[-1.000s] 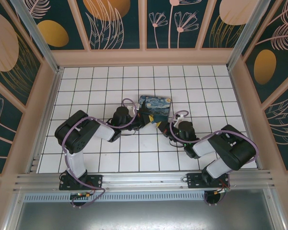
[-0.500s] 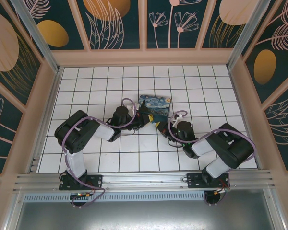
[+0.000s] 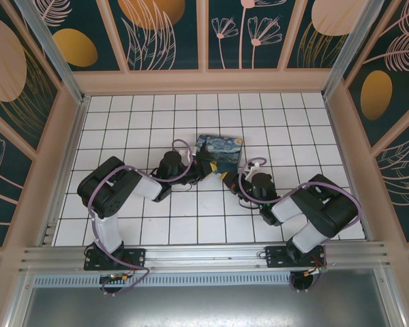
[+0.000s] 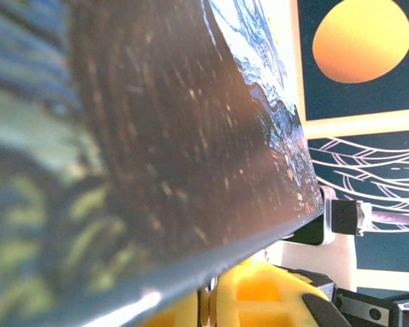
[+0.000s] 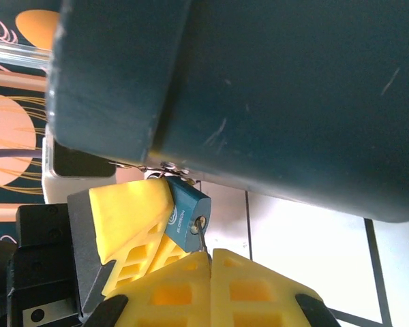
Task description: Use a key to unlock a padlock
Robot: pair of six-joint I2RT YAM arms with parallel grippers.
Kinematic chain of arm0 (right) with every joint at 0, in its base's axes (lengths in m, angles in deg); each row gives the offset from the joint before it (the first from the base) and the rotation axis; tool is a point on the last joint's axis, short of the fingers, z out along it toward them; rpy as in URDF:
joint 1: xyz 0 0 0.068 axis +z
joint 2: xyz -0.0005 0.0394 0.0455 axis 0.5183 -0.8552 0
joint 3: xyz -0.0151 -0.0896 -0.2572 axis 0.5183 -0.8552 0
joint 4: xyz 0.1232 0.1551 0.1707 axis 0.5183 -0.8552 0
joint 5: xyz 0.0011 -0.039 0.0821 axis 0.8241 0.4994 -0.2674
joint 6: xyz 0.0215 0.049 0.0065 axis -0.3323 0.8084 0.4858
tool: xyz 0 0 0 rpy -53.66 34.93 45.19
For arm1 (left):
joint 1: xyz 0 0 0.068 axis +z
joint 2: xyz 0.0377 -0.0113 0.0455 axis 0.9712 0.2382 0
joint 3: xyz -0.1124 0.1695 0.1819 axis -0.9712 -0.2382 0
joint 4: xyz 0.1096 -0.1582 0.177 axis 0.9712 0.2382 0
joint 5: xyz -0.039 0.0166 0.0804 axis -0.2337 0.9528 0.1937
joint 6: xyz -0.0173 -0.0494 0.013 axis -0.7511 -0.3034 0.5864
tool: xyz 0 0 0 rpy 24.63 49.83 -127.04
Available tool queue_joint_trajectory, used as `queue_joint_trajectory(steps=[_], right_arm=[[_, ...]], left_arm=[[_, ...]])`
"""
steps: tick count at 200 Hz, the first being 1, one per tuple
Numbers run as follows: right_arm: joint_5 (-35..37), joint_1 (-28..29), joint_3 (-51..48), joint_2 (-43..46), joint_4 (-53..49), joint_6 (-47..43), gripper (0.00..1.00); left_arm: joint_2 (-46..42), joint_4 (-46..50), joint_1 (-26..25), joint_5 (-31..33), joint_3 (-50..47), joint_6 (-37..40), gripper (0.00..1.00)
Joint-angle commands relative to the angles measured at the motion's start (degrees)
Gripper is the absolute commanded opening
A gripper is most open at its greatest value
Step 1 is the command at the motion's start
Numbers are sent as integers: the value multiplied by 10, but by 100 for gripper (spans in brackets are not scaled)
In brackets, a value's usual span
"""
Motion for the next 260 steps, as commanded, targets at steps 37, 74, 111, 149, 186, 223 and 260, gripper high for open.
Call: queue_joint_trajectory(steps=[37, 74, 111, 149, 186, 223, 260], right_arm=[[1, 7, 0, -2, 152, -21, 0], [-33, 7, 19, -7, 145, -36, 0], [-49, 6, 16, 17, 107, -75, 0], [-42, 0, 12, 69, 31, -119, 0], [-53, -5, 8, 87, 15, -128, 0], [-65, -1, 2, 68, 65, -106, 0], [-75, -1, -5, 16, 191, -34, 0]], left_arm=[[-12, -68, -4, -38, -12, -58, 0], [-13, -56, -4, -42, -11, -58, 0], [-15, 7, -4, -45, 3, -30, 0], [-19, 80, -4, -39, 20, 9, 0], [-16, 93, -4, -41, 28, 16, 0], [-10, 92, -4, -46, 35, 5, 0], [-5, 78, -4, -59, 30, -16, 0]])
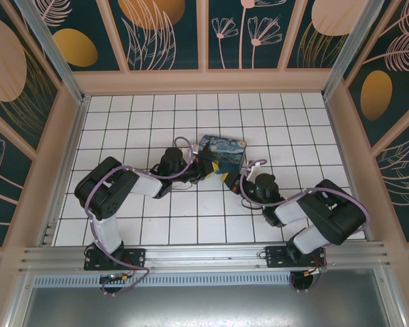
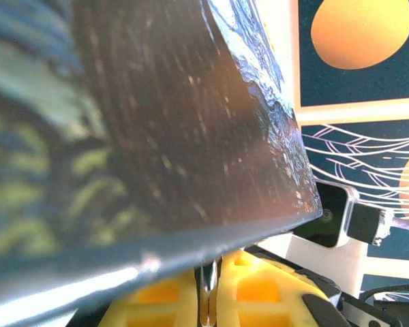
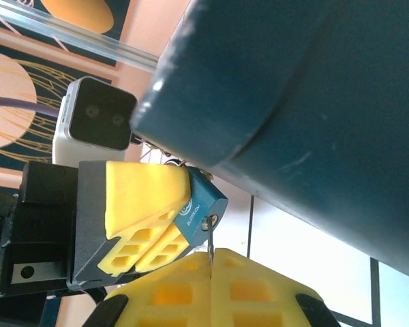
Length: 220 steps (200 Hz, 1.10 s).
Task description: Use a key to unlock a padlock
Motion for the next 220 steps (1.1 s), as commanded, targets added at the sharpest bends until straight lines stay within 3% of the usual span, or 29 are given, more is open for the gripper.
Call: queue_joint_trajectory(steps=[1, 23, 51, 115, 190, 220], right_arm=[[-53, 6, 10, -22, 198, 49, 0], [-61, 7, 33, -40, 206, 58, 0], [-59, 3, 49, -28, 140, 20, 0], [-68, -54, -20, 47, 86, -13, 0], [-113, -55, -36, 94, 53, 1, 0], [-130, -54, -43, 132, -12, 0, 0]], left_arm=[[9, 15, -7, -23, 3, -14, 0], [13, -16, -8, -34, -6, -40, 0], [13, -35, -7, -46, -15, -65, 0], [-10, 13, -7, -35, -12, -49, 0], [-16, 37, -3, -34, -1, -41, 0], [-15, 37, 1, -42, 0, -44, 0]])
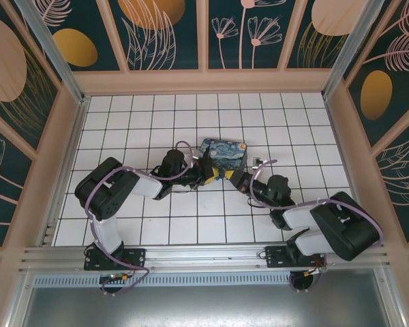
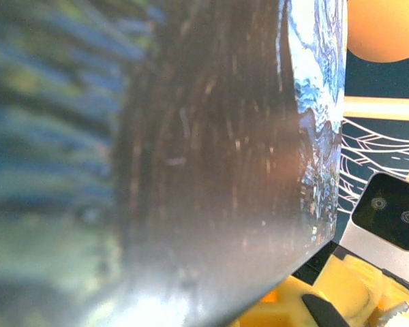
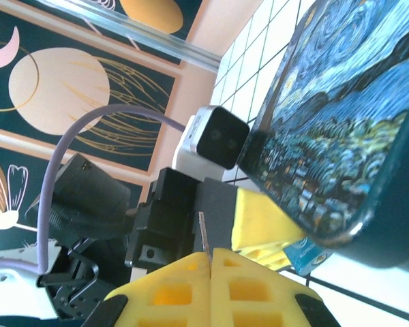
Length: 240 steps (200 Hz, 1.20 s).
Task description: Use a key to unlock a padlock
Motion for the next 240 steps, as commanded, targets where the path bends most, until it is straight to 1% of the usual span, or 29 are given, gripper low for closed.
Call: queue_joint_trajectory(steps=[1, 30, 52, 76, 111, 148, 240], right_arm=[[-30, -2, -7, 32, -35, -1, 0], [-61, -2, -9, 54, -90, -11, 0], [-71, -2, -11, 52, -121, -16, 0], [-77, -3, -18, 33, -119, -16, 0], [-84, -2, -16, -14, -88, -8, 0], [-75, -2, -11, -52, -52, 6, 0], [-66, -2, 24, -78, -47, 16, 0]], left_arm=[[-14, 0, 5, -18, 8, 4, 0], [-20, 10, 8, -26, 13, 9, 0], [-23, 15, 9, -32, 14, 13, 0], [-27, 18, 10, -36, 11, 16, 0], [-32, 15, 11, -36, 7, 21, 0], [-34, 10, 11, -37, 6, 23, 0], [-34, 0, 11, -39, -3, 24, 0]])
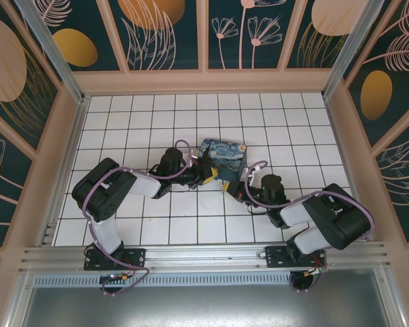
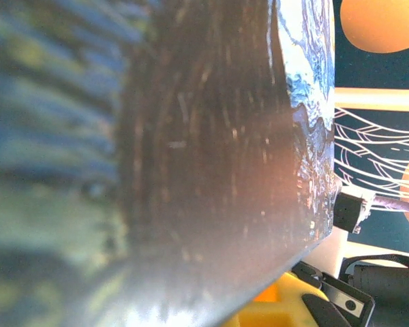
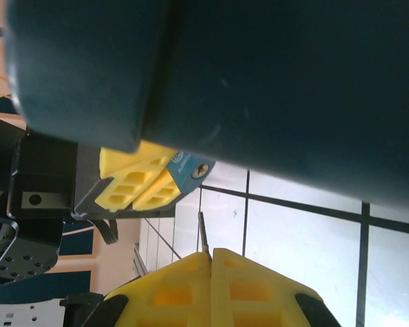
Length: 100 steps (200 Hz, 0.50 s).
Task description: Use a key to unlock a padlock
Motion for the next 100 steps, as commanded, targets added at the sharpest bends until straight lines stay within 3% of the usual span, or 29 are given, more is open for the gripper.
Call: queue_joint_trajectory(steps=[1, 100], right_arm=[[2, -2, 16, -13, 31, 8, 0], [4, -22, 30, -39, 57, 24, 0]], left_arm=[[-21, -22, 4, -19, -3, 9, 0], [-23, -28, 4, -20, -9, 7, 0]])
